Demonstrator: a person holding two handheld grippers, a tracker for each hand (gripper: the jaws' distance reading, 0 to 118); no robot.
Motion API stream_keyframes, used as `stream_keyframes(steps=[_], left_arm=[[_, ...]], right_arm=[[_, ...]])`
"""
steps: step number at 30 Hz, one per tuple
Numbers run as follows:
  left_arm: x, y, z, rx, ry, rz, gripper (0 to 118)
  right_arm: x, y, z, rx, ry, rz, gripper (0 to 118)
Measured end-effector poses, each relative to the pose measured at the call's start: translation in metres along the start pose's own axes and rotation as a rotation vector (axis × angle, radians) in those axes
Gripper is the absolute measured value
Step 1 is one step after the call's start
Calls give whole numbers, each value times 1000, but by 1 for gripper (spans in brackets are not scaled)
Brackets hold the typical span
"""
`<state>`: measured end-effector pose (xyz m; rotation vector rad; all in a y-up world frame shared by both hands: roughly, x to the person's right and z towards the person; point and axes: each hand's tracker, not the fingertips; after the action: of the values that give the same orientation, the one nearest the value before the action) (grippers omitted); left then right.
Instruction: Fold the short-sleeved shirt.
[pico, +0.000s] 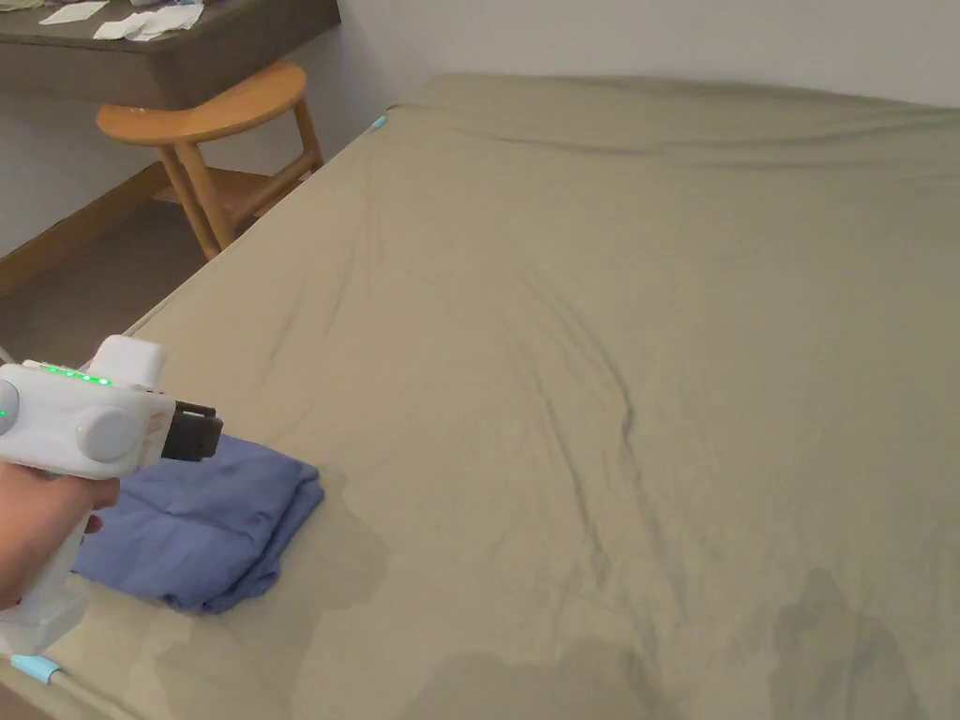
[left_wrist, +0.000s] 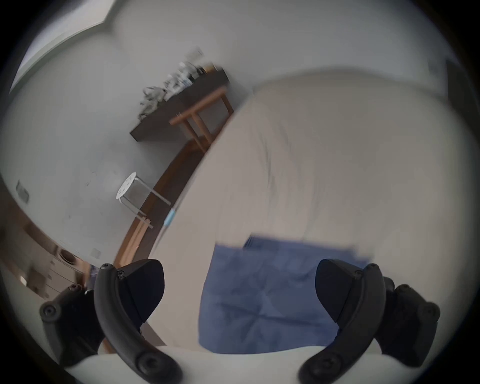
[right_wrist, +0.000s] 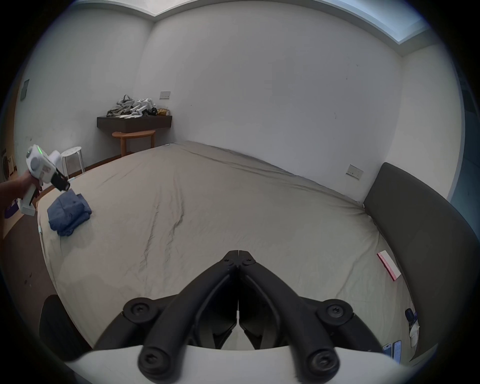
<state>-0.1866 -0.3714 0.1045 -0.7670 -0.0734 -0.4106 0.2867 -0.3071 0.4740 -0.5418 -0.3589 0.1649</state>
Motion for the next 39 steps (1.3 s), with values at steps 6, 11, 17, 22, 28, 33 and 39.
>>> stream_keyframes(steps=[6, 11, 17, 22, 28, 33, 39], left_arm=[[38, 55, 145, 418, -167, 222, 115], [107, 57, 278, 671, -491, 453, 107], [205, 41, 383, 883, -509, 283, 40], [277, 12, 435, 1011, -456, 171, 0], [330, -21, 448, 1024, -442, 36, 0], [352, -42, 438, 961, -447, 5, 0], [352, -49, 431, 921, -464, 19, 0]], right_arm=[[38, 18, 37, 100, -51, -22, 2], [75, 45, 84, 236, -113, -49, 2], [97, 58, 145, 382, -187, -23, 2], [109, 42, 169, 399, -214, -29, 2], [110, 8, 184, 426, -278, 17, 2], [104, -8, 186, 400, -305, 18, 2], [101, -15, 184, 394, -292, -21, 2]])
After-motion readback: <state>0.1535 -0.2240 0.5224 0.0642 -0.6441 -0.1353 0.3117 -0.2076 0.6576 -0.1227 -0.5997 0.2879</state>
